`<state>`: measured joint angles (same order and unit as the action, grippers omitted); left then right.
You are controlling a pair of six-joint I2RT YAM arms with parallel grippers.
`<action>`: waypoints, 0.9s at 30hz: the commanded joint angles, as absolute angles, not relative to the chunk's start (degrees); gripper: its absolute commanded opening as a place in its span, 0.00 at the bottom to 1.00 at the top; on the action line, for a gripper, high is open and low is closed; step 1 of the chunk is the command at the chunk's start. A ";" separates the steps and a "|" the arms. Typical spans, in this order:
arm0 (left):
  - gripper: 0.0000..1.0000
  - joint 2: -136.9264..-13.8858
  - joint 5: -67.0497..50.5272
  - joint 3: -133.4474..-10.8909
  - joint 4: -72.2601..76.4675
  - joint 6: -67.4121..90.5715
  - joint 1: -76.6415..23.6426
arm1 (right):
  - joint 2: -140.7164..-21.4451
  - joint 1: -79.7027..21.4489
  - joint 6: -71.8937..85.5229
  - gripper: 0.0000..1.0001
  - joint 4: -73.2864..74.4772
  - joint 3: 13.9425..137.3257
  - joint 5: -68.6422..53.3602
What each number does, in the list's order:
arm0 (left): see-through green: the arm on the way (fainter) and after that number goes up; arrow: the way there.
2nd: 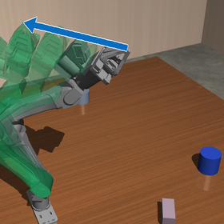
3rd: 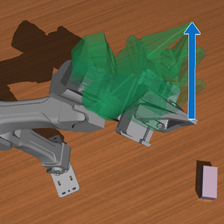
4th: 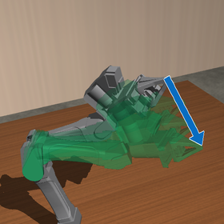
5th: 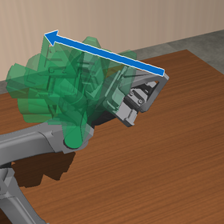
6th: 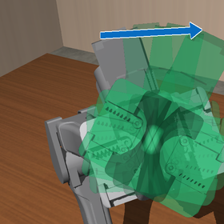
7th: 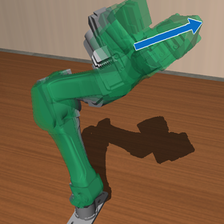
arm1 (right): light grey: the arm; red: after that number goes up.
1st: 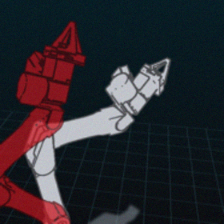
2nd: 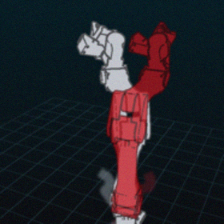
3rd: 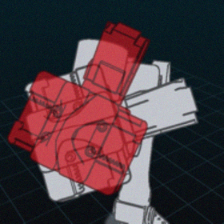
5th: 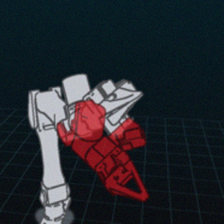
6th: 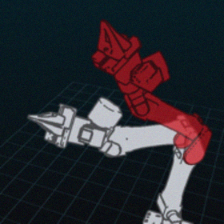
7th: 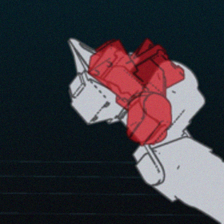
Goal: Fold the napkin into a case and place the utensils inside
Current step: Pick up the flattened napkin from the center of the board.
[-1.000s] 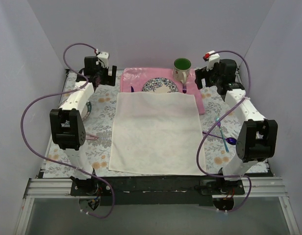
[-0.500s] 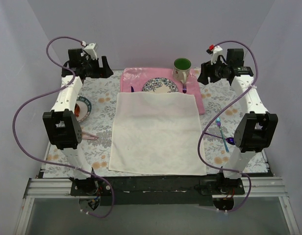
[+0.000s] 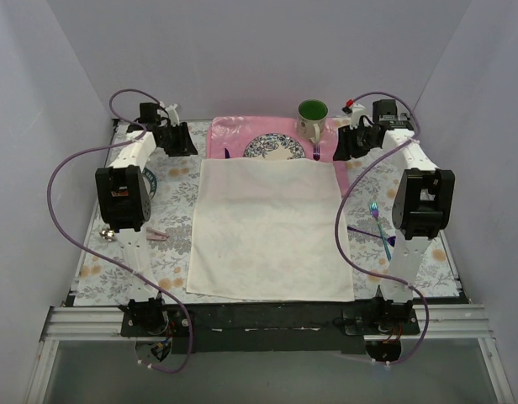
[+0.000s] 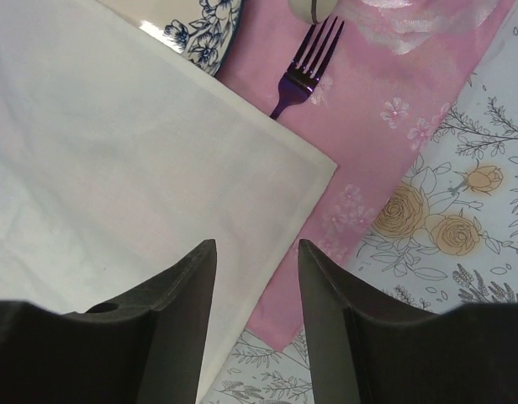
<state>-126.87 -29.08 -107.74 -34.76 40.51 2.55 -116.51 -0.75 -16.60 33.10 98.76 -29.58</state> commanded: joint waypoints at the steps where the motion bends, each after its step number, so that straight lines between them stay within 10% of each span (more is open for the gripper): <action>1: 0.37 -125.95 -27.34 -109.51 -35.60 38.85 1.94 | -118.82 -0.61 -16.70 0.51 32.52 102.92 -28.92; 27: 0.40 -127.62 -25.84 -106.26 -32.78 37.62 1.23 | -130.87 -0.61 -16.79 0.43 30.59 109.60 -27.51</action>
<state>-128.27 -25.28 -107.13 -34.00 38.35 1.39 -129.69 -0.75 -16.69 32.36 106.32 -27.57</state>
